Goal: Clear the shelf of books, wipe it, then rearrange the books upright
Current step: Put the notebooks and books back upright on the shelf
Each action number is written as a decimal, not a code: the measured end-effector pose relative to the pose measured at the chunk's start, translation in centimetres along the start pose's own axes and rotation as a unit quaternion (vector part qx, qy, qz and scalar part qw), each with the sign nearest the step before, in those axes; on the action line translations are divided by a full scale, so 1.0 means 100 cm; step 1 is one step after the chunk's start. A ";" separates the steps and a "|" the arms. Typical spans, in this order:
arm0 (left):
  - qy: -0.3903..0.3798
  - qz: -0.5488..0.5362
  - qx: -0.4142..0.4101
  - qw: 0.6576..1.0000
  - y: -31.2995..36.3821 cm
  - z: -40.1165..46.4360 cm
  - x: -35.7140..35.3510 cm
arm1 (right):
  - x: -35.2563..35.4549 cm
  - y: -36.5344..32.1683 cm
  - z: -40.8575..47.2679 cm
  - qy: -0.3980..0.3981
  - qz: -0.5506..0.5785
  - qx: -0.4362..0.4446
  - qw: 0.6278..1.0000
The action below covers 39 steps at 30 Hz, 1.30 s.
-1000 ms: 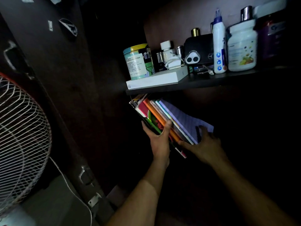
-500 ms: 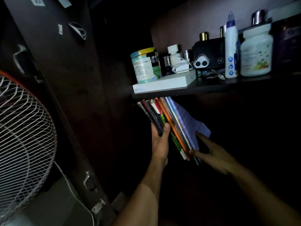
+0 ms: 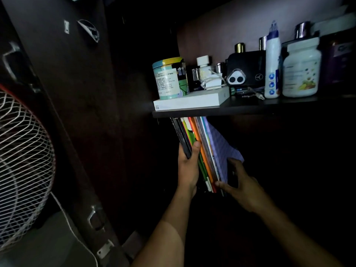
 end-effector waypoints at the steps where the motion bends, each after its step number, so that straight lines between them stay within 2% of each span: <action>1: -0.012 -0.010 0.007 1.000 -0.001 0.001 0.001 | 0.000 0.001 0.001 0.000 0.000 0.001 1.000; 4: -0.027 -0.075 0.055 0.995 -0.010 0.003 0.005 | 0.003 0.001 0.004 -0.009 0.015 0.015 1.000; 6: 0.003 -0.082 0.052 0.995 -0.009 0.003 0.007 | 0.001 -0.001 0.006 -0.043 0.038 0.024 0.998; 10: 0.079 0.000 0.014 0.997 -0.003 0.006 0.006 | -0.006 0.000 0.011 -0.078 0.042 0.026 0.996; 13: 0.095 0.046 0.002 0.994 -0.001 0.008 0.005 | -0.013 -0.005 0.013 -0.091 0.006 0.020 0.996; 19: 0.142 0.051 0.001 0.988 -0.006 0.006 0.011 | -0.031 -0.014 0.021 -0.037 -0.038 0.000 0.999; 22: 0.127 0.057 -0.004 0.990 -0.014 -0.006 0.007 | -0.028 -0.017 0.016 -0.009 -0.073 -0.008 0.997; 24: 0.117 0.064 0.013 0.991 -0.013 -0.016 0.003 | -0.026 -0.022 0.010 0.007 -0.096 -0.012 0.995; 28: 0.124 0.074 0.071 0.987 -0.015 -0.034 0.006 | -0.023 -0.033 -0.012 -0.007 -0.091 -0.043 0.995; 30: 0.109 0.086 0.103 0.985 -0.004 -0.055 0.004 | -0.021 -0.036 -0.034 -0.008 -0.079 -0.054 0.995; 35: 0.027 0.098 0.122 0.987 0.029 -0.116 -0.004 | -0.011 -0.049 -0.110 0.021 -0.034 -0.090 0.995; 37: -0.058 0.108 0.162 0.979 0.036 -0.146 -0.024 | -0.008 -0.056 -0.150 0.042 -0.024 -0.115 0.992; 39: -0.197 0.103 0.191 0.956 0.051 -0.189 -0.058 | -0.002 -0.064 -0.198 0.065 -0.003 -0.138 0.988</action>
Point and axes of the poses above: each hand's wrist, its own z-axis towards the middle knuckle, its own x-axis out of the back of the hand, y = z × x, the point moved 2 cm from there along z, towards the middle knuckle, and after that the axes turned 13 degrees about -y, right-handed, at the moved point
